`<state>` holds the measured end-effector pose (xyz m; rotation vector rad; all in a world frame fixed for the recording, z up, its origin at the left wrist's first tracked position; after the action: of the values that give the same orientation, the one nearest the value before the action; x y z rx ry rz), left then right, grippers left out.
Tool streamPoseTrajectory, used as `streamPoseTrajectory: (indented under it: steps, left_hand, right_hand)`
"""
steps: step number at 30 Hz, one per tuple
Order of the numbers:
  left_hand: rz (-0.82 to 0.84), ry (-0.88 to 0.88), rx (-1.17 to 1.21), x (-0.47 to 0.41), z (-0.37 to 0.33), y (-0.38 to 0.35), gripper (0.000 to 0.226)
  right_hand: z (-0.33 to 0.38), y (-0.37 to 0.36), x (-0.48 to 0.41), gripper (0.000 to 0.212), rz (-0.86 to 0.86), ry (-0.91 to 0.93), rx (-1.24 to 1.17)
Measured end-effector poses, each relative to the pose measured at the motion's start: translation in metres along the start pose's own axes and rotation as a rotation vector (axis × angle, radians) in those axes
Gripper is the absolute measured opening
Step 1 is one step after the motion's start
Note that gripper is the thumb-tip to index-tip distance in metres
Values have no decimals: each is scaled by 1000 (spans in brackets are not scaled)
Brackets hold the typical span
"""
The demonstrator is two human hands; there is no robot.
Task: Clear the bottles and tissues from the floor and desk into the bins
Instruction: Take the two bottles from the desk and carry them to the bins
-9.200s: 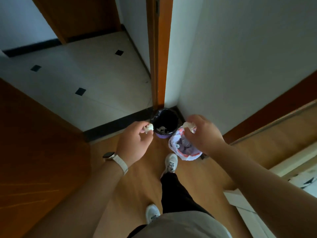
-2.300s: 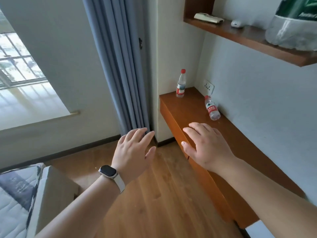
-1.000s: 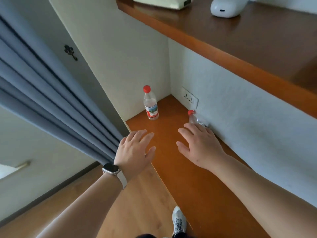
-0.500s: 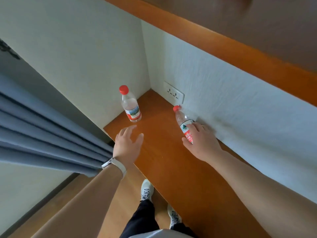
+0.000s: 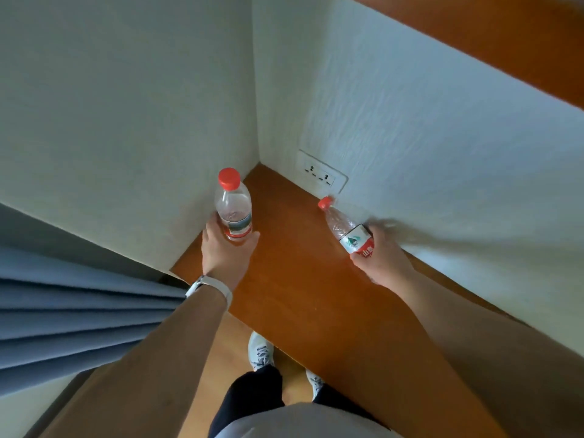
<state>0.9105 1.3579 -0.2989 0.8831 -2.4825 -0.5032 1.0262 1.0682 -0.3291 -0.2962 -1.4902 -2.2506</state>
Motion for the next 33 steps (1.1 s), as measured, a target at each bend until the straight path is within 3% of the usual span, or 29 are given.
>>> streamPoseTrajectory:
  steps: [6,15,25,33]
  left_hand:
    - [30,-26,-40,-34,11,-3,76]
    - [186,-178,-60,-36,2,-13,67]
    - [418,-346,-60,20,-38,-34,57]
    - [591,-480,-56,108,-72,-74,53]
  right_hand:
    - [3,-18,1,68,-20,-118,31]
    - [12,-16,28,61,-76,-105,-102]
    - [10,11,94,62,-220,-130,-361]
    - [-48,48,185,51,-417,-200,-543]
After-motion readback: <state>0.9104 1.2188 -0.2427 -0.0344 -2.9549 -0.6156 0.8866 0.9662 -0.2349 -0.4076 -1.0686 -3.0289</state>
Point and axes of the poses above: each hand's wrist, its own x-axis away from the middle knuckle, its own y-axis out of the back of the hand, z = x × y, the point moved 1 cm from there along -x, towards the middle knuckle, and after that the axes turned 2 degrees about z, right-handed, at the moved point
